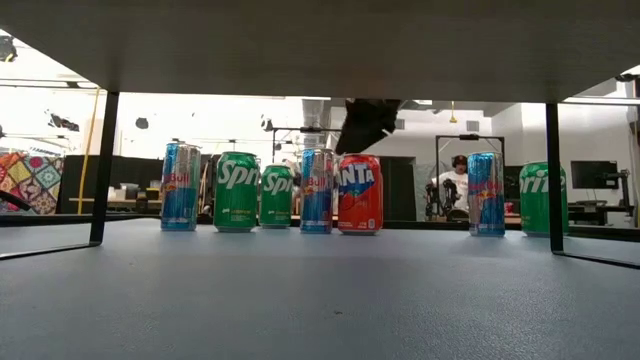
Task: Place canned beverage on shelf
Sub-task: Put the bottom orange soda can on the shelf aligned with the other orange soda can
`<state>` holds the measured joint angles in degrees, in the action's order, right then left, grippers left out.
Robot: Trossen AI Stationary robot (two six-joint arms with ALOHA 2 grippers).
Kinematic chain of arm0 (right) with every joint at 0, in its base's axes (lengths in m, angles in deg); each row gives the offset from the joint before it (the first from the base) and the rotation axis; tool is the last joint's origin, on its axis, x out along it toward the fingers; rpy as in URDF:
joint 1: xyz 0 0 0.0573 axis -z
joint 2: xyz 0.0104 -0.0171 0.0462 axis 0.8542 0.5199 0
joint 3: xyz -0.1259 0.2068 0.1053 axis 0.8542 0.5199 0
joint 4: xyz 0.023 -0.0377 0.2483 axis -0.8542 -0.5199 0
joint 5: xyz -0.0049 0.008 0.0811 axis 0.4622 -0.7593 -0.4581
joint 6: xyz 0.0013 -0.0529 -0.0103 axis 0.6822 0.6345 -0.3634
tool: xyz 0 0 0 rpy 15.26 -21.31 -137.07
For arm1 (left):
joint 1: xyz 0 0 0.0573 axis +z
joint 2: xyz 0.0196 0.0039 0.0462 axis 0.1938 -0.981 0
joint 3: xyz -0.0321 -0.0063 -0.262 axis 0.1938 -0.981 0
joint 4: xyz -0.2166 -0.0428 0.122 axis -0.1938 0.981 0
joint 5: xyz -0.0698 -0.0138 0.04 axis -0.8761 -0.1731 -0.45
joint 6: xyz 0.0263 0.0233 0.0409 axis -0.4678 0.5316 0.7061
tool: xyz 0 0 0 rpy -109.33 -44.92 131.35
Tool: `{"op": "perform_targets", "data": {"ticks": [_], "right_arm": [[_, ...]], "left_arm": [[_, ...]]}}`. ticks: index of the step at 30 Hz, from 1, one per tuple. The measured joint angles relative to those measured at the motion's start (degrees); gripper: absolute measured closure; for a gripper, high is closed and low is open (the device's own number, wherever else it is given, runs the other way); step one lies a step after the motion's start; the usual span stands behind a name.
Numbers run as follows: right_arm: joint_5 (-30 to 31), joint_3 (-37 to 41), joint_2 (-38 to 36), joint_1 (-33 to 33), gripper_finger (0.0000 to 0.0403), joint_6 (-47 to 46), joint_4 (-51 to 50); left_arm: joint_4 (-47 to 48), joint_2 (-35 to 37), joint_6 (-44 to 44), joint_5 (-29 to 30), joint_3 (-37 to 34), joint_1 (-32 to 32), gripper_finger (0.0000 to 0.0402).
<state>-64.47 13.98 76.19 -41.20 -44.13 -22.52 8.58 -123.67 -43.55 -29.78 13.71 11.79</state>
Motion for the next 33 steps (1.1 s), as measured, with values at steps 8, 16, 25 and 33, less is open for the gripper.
{"op": "perform_targets", "data": {"ticks": [8, 16, 25, 33], "right_arm": [[0.2, -0.1, 0.1, 0.7, 0.0111, 0.2, 0.0], [6.6, 0.0, -6.6, -0.3, 0.0111, 2.3, -0.5], [1.6, 0.0, -6.4, 1.9, 0.0111, 3.8, -2.3], [0.1, 0.0, -2.3, 1.7, 0.0086, 3.4, -2.4]], "left_arm": [[0.0, 0.1, 0.3, 0.1, 0.0, 0.0, 0.0093], [0.0, 0.1, 0.3, 0.2, 0.0, 0.0, 0.0093], [0.0, 0.0, 1.7, 0.2, 0.0, 0.0, 0.0093], [0.0, 0.0, 2.7, 0.2, 0.0, 0.0, 0.0093]]}}
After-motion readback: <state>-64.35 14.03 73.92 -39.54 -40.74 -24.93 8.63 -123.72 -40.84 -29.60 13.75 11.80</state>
